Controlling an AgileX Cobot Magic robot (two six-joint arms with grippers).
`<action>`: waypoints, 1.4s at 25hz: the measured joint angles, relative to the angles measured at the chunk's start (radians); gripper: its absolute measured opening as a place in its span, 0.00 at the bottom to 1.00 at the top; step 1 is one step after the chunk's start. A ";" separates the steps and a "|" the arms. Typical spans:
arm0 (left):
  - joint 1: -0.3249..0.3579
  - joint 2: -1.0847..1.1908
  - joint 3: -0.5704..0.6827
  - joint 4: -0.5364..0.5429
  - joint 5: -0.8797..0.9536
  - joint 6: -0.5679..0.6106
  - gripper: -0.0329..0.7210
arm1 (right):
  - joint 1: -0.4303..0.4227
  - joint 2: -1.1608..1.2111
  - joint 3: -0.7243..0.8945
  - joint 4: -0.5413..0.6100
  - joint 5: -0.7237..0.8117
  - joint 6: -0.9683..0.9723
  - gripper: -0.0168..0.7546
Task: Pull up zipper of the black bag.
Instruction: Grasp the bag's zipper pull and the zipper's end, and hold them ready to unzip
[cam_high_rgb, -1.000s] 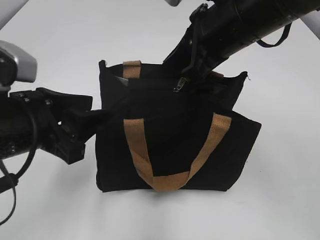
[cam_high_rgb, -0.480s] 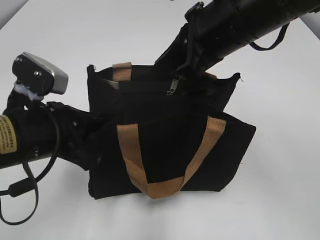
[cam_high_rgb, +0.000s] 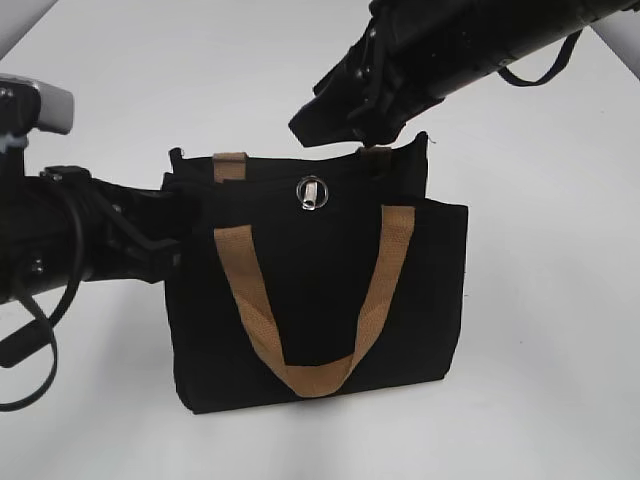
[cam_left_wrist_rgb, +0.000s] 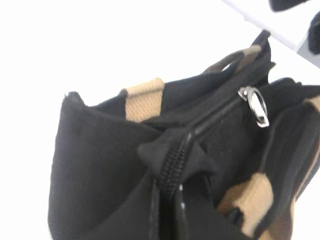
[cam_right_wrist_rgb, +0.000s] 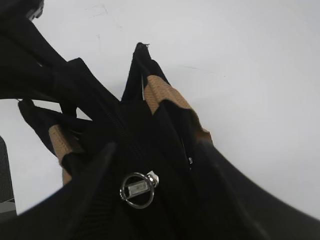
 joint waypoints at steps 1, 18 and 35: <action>0.000 -0.012 0.000 0.001 0.001 0.000 0.04 | 0.000 0.000 0.000 0.000 0.000 0.000 0.52; 0.000 -0.039 0.000 -0.001 -0.030 0.000 0.04 | 0.000 0.074 0.000 -0.017 0.140 0.000 0.35; 0.000 -0.039 0.000 -0.011 -0.030 0.000 0.04 | 0.000 0.105 0.000 -0.108 0.128 0.018 0.02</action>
